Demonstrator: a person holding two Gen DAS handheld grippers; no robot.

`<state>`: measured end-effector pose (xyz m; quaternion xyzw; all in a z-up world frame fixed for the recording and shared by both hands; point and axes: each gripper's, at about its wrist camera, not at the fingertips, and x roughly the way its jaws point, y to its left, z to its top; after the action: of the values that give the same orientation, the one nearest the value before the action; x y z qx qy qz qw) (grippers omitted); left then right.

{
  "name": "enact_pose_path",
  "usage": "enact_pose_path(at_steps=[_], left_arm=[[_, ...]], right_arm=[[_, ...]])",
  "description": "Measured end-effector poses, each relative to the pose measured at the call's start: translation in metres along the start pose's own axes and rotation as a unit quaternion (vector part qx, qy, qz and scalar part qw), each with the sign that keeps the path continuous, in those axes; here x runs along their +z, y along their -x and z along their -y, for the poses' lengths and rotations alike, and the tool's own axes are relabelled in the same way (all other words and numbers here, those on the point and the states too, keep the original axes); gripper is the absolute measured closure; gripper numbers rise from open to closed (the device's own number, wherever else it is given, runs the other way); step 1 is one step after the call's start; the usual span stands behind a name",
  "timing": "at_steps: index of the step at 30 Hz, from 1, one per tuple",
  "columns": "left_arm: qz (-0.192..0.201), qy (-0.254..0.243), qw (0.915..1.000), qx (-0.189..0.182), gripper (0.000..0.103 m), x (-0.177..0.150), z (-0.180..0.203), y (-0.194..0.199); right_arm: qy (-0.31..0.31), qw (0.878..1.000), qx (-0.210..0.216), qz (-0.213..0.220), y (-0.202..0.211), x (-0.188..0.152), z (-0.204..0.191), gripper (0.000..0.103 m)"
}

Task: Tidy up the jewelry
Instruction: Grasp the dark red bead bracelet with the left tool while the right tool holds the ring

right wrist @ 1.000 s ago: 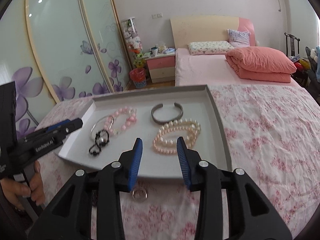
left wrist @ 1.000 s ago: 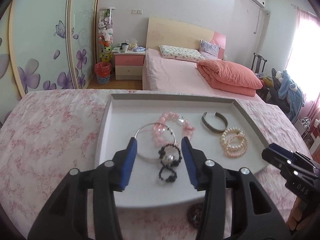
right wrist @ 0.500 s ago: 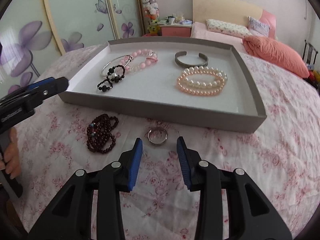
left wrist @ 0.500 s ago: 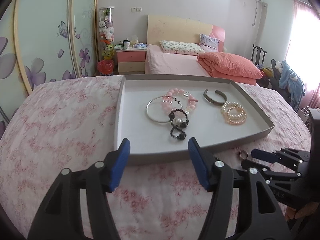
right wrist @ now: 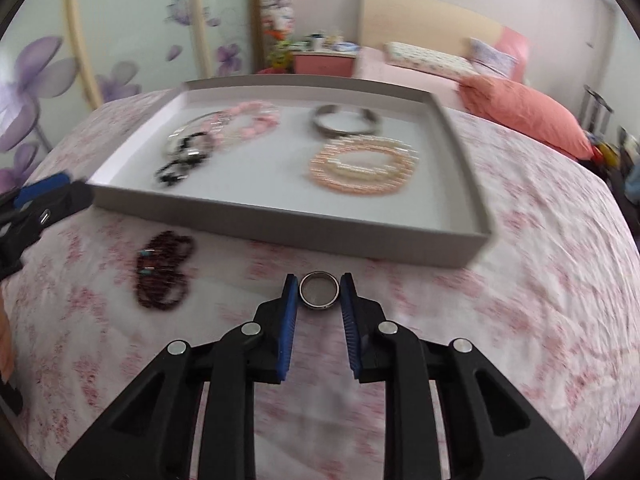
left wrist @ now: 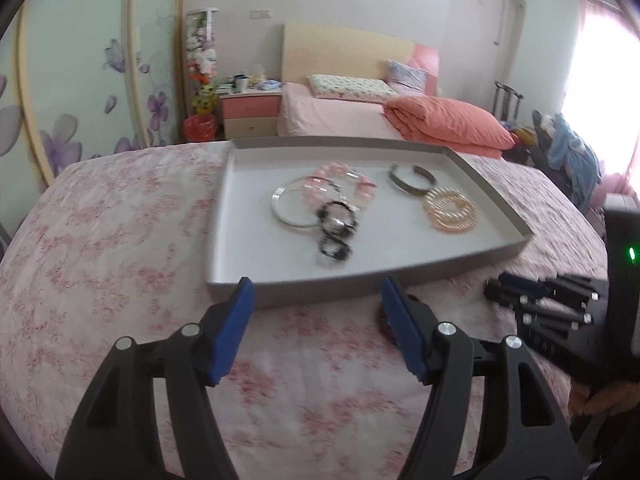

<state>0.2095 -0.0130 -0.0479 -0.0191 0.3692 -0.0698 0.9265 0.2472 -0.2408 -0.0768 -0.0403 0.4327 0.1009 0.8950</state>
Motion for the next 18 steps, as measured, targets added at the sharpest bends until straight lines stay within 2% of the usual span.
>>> enact_pose_path(at_steps=[7, 13, 18], left_arm=[[-0.031, -0.053, 0.9977, -0.03, 0.029, -0.007, 0.045, -0.014], [-0.068, -0.064, 0.9955, -0.019, 0.029, -0.01, 0.066, -0.036], [-0.089, -0.056, 0.9944, 0.01, 0.029, -0.013, 0.072, -0.051]], right_arm=[[-0.048, 0.999, -0.011, 0.0, 0.005, -0.008, 0.032, 0.08], [-0.048, 0.999, -0.01, 0.0, 0.005, -0.009, 0.034, 0.08], [-0.047, 0.999, -0.008, 0.0, 0.005, -0.008, 0.034, 0.08]])
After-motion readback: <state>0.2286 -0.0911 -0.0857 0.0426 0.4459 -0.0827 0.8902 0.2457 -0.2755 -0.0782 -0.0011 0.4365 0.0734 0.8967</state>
